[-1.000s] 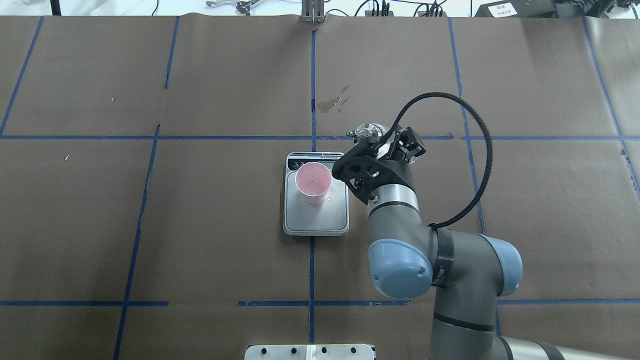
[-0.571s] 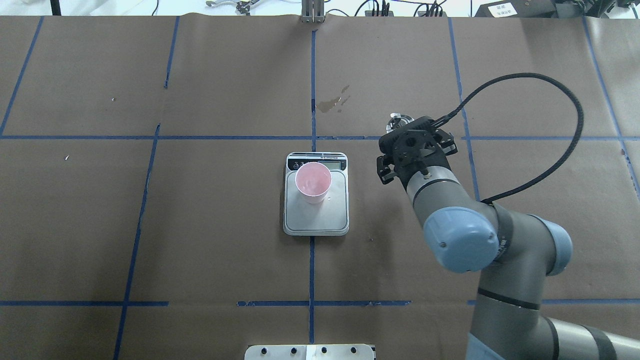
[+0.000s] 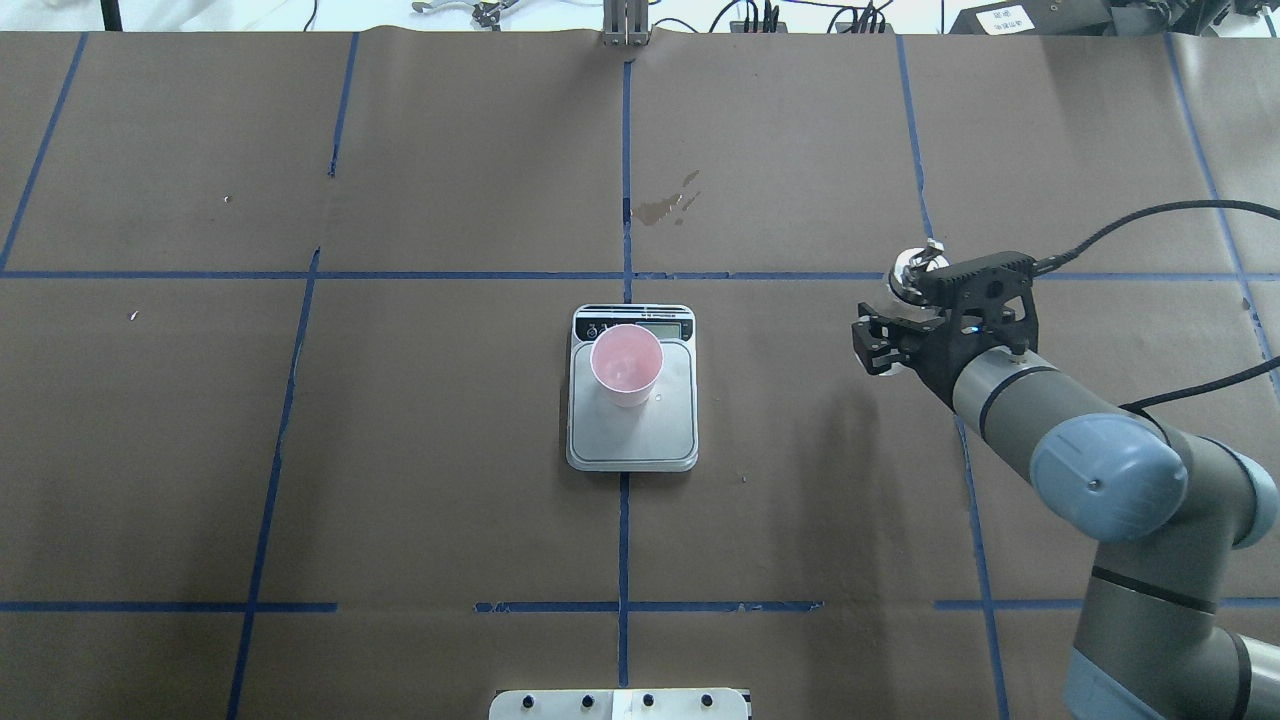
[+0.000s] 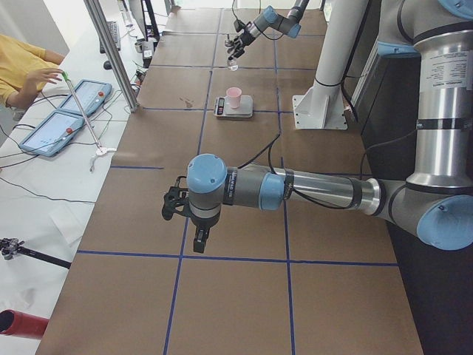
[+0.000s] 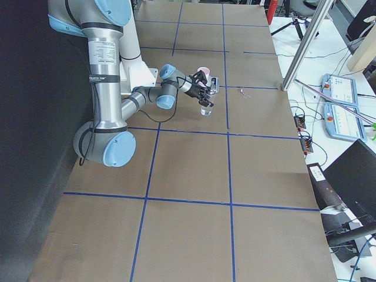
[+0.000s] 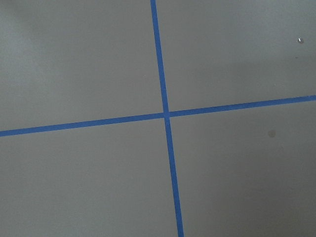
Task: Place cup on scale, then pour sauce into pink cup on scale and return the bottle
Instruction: 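Tilt the bottle upright and carry it back toward its spot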
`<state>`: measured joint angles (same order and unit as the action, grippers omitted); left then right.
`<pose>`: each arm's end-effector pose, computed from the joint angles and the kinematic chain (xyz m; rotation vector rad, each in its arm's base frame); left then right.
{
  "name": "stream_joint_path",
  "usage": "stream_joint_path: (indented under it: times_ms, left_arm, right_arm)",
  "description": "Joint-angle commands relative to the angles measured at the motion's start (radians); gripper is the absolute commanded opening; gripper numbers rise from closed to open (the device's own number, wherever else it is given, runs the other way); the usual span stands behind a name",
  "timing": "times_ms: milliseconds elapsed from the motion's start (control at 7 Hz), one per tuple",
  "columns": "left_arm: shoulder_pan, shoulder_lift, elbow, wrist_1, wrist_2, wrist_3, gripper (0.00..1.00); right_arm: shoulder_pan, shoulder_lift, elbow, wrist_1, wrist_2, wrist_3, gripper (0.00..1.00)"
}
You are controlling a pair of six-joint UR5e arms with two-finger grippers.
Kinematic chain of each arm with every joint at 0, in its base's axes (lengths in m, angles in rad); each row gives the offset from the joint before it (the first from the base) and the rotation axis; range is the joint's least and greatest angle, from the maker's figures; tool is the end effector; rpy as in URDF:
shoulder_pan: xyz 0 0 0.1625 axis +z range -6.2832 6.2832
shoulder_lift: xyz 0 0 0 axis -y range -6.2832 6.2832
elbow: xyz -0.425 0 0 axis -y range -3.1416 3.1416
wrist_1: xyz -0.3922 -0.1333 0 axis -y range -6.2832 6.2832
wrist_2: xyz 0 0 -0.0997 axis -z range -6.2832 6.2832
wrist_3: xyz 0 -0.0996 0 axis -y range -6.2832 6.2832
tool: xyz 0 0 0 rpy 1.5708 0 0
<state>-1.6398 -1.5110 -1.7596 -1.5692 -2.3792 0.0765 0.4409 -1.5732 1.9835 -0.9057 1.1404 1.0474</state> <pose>-0.0936 -0.4658 0.5918 0.1788 0.7964 0.0586 -0.3646 -0.3654 0.3864 0.8331 -0.7566 0.1577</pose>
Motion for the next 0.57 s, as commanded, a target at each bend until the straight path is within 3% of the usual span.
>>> stream_joint_path:
  times_ms: [0,429]
  left_arm:
    - [0.0,0.0,0.0,0.0,0.0,0.0,1.0]
    - [0.0,0.0,0.0,0.0,0.0,0.0,1.0]
  right_arm:
    - [0.001,-0.076,-0.017,0.071,0.002,0.099,0.0]
    - [-0.024,-0.073,-0.066,0.082,-0.094,0.18,0.0]
